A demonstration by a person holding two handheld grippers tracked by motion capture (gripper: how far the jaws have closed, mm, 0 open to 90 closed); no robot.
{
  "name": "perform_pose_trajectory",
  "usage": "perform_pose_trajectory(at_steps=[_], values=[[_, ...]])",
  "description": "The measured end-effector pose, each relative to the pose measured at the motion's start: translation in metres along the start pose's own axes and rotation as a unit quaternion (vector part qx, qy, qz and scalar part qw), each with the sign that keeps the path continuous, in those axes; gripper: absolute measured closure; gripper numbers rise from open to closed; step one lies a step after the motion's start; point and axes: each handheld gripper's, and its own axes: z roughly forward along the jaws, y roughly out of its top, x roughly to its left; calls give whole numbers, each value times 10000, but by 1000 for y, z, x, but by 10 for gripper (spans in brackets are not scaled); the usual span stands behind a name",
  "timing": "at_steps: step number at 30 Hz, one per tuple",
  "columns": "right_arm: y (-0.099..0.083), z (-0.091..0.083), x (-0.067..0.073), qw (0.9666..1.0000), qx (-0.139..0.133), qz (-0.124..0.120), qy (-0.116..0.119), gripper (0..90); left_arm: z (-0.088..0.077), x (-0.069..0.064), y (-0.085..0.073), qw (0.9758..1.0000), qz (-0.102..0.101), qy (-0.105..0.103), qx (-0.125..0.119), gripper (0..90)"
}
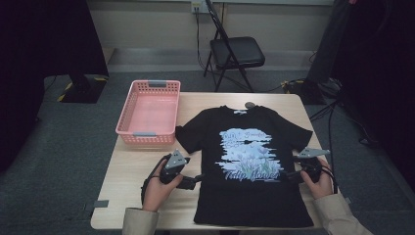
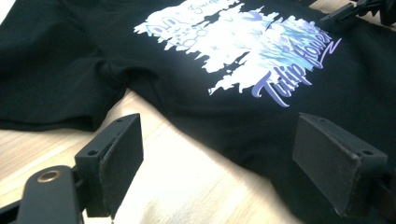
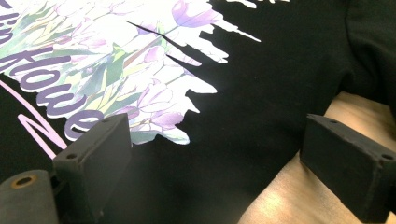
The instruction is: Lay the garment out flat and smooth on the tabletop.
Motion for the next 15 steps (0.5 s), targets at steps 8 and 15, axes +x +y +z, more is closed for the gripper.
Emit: perform_pose_trajectory(at_steps=[8,15], values=[[0,0,0,10000,1,-3,2,82,-4,4,-2,10000,28,30,30,162],[0,0,0,10000,3,-4,7,82,-7,8,-6,9999,47,61,85,163]])
